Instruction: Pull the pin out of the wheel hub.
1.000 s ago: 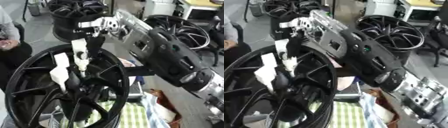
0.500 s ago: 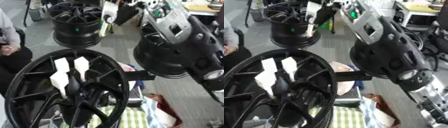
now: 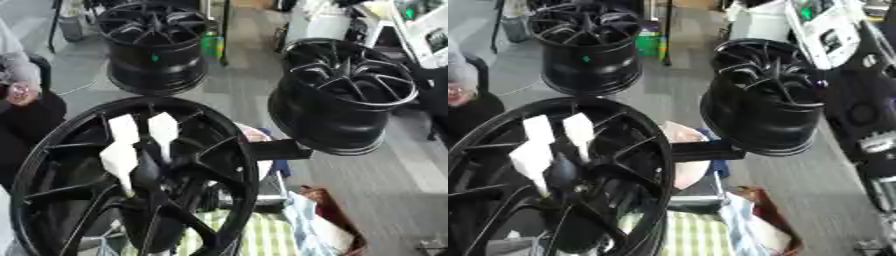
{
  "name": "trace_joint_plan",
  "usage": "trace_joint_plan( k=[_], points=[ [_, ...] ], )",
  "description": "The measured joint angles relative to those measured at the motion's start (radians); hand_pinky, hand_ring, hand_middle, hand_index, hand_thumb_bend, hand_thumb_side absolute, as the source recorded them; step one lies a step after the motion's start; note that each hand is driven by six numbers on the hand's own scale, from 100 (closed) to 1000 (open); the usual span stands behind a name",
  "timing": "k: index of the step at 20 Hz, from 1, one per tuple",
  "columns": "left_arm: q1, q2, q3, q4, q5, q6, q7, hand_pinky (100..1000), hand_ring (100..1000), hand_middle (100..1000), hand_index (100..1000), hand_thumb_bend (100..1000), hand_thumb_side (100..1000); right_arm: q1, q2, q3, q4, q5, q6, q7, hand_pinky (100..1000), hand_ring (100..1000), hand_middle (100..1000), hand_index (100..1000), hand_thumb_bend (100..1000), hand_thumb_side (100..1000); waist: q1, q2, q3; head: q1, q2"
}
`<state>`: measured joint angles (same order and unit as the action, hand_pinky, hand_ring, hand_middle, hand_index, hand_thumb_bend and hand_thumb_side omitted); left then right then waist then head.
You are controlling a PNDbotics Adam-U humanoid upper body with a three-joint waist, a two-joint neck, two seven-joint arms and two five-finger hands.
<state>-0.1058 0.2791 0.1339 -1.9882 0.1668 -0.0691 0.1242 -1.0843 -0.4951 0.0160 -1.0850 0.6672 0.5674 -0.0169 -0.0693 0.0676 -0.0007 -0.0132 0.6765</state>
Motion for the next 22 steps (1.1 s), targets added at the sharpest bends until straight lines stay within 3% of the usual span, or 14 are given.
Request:
trace_joint_plan(
  k=[4,10,12,14,15,16,18,22],
  points=[
    [0.003,0.0,0.001,0.0,-0.001,-0.001,0.001,848,914,798,807,106,651,0.006,-0.024,-0.088,0.108,0.128,0.048,-0.115,659,593,377,522,100,100,0.001,0.0,-0.004,0.002,0.004],
    [0.007,0.0,0.005,0.0,-0.004,-0.001,0.002,848,915,797,806,106,651,-0.005,-0.039,-0.206,0.25,0.262,0.188,-0.282,670,615,416,560,100,100,0.008,0.0,-0.006,0.013,0.009],
    [0.007,0.0,0.005,0.0,-0.004,-0.001,0.002,848,915,797,806,106,650,-0.011,-0.039,-0.234,0.279,0.277,0.217,-0.31,691,651,468,606,100,100,0.007,0.0,-0.006,0.016,0.009],
    [0.007,0.0,0.005,0.0,-0.004,-0.001,0.002,848,915,797,806,107,649,-0.016,-0.039,-0.253,0.305,0.28,0.221,-0.305,732,741,594,711,100,101,0.008,0.0,-0.006,0.019,0.009],
    [0.007,0.0,0.005,0.0,-0.005,-0.001,0.002,848,915,797,806,107,648,-0.017,-0.039,-0.258,0.319,0.28,0.226,-0.301,768,800,698,787,115,273,0.009,0.0,-0.005,0.019,0.009],
    [0.007,0.0,0.005,0.0,-0.005,-0.001,0.002,848,915,797,806,107,647,-0.018,-0.039,-0.262,0.335,0.278,0.232,-0.295,797,847,765,848,190,405,0.009,0.0,-0.005,0.02,0.009],
    [0.007,0.0,0.005,0.0,-0.005,-0.001,0.002,848,915,797,806,108,647,-0.025,-0.039,-0.262,0.366,0.271,0.247,-0.28,806,863,798,870,159,489,0.009,0.0,-0.005,0.021,0.009],
    [0.007,0.0,0.005,0.0,-0.005,-0.001,0.002,849,915,797,806,108,647,-0.034,-0.039,-0.253,0.386,0.268,0.269,-0.258,807,862,795,869,153,516,0.009,0.0,-0.004,0.021,0.009]
  ],
)
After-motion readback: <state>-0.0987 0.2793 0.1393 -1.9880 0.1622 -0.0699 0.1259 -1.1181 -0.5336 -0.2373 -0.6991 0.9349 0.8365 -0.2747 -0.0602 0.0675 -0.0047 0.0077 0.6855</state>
